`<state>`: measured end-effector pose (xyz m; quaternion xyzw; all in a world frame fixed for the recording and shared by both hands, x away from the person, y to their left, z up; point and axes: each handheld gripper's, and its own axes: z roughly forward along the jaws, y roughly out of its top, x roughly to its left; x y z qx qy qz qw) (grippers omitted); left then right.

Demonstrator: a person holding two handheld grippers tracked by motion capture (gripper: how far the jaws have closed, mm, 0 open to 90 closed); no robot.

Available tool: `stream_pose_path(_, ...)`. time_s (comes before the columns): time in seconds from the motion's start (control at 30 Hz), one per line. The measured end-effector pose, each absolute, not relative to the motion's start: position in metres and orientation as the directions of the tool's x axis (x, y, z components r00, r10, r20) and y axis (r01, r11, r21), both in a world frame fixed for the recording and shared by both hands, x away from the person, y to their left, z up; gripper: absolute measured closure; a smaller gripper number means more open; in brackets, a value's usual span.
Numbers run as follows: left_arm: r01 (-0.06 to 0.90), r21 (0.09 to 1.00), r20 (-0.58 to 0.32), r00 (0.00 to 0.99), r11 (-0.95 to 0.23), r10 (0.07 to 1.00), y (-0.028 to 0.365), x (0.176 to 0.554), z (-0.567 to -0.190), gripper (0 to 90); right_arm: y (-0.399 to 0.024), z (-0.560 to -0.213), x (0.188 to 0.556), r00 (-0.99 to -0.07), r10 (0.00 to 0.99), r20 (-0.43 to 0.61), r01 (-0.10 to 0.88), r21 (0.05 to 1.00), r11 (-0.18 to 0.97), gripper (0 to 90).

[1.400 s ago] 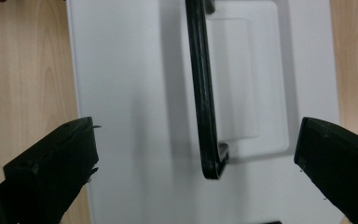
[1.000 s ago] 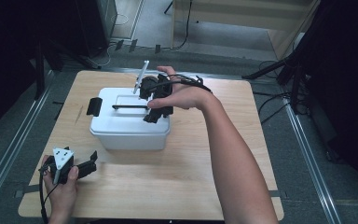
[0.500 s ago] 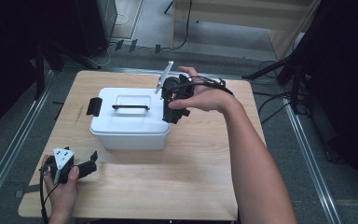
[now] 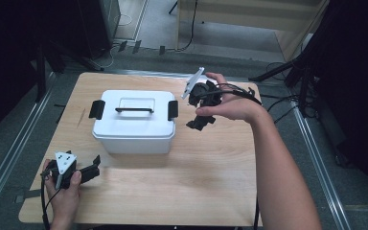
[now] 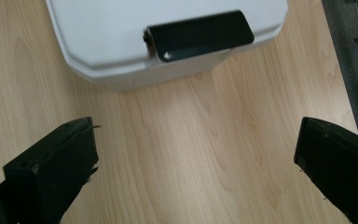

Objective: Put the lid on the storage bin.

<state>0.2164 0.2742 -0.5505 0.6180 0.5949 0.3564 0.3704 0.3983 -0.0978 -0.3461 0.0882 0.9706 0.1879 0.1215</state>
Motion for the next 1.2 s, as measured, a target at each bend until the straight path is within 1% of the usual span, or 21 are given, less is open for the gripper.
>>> stream_pose_path(0.43,0.469,0.883,-0.001,0.038,-0.017,0.999,0.274,0.216,-0.551,4.1,-0.131,-0.358,0.388,-0.944,0.257,-0.205,0.164,0.385,0.908,0.0)
stream_pose_path(0.87,0.471,0.882,0.003,0.039,-0.021,0.999,0.274,0.216,-0.550,4.1,-0.162,-0.378,0.374,-0.933,0.298,-0.200,0.200,0.400,0.894,0.0)
stream_pose_path(0.93,0.472,0.881,0.004,0.039,-0.022,0.999,0.274,0.216,-0.550,4.1,-0.166,-0.382,0.372,-0.927,0.304,-0.218,0.198,0.406,0.892,0.0)
stream_pose_path(1.2,0.470,0.882,0.005,0.038,-0.023,0.999,0.274,0.216,-0.550,4.1,-0.178,-0.397,0.361,-0.926,0.320,-0.199,0.217,0.412,0.885,0.0)
